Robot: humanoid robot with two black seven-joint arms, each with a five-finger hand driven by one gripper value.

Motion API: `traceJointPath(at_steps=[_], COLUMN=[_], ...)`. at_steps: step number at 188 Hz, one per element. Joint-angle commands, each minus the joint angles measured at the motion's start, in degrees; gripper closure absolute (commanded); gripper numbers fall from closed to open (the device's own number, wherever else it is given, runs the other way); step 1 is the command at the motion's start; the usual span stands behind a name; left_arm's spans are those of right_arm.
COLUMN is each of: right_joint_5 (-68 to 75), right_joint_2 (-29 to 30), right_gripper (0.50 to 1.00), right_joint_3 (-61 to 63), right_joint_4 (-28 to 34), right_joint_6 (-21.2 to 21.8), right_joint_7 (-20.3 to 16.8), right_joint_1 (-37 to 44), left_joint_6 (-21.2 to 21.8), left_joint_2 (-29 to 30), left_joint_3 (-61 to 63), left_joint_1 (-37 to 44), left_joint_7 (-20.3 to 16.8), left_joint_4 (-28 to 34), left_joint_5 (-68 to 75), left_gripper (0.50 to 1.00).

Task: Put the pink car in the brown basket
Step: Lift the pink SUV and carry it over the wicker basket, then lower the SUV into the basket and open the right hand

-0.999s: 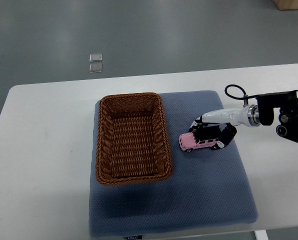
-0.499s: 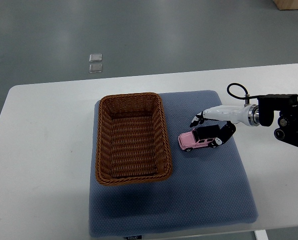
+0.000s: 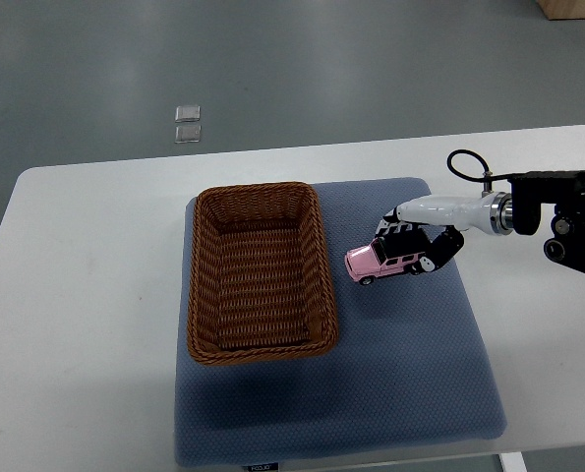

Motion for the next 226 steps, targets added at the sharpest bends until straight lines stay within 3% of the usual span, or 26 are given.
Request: traceJointPath(at_steps=[1,40,105,154,226], right_joint_5=[0.44,1.41,1.76,1.32,1.23], right_joint_2=[-1.91,-0.76,13.21,21.29,24.99], right_gripper=[1.000,1.000,1.000,1.000,1.000], right_joint_3=[0.98,3.26,2.03,-1.57,-5.61], right_joint_4=[1.38,1.56,0.41,-4.77,-8.02], right_joint_6=[-0.27,0.43,0.61,0.52,0.08], right_joint_7=[0.11,0.11,0.02,0.02,-0.42], right_joint_1=[2.85,7.95,9.62,9.44,7.86], left_joint_6=[-0.01,-0.01,-0.01,-0.01,-0.01], left_joint_2=[0.00,0.00,0.00,0.00,0.00], left_joint_3=[0.00,0.00,0.00,0.00,0.00], left_joint_1=[0.00,0.00,0.00,0.00,0.00], left_joint_7=[0.00,0.00,0.00,0.00,0.00], left_joint_4=[0.00,0.00,0.00,0.00,0.00], left_joint_5=[0.00,0.00,0.00,0.00,0.00], left_gripper=[0.500,0.500,0.500,0.500,0.500])
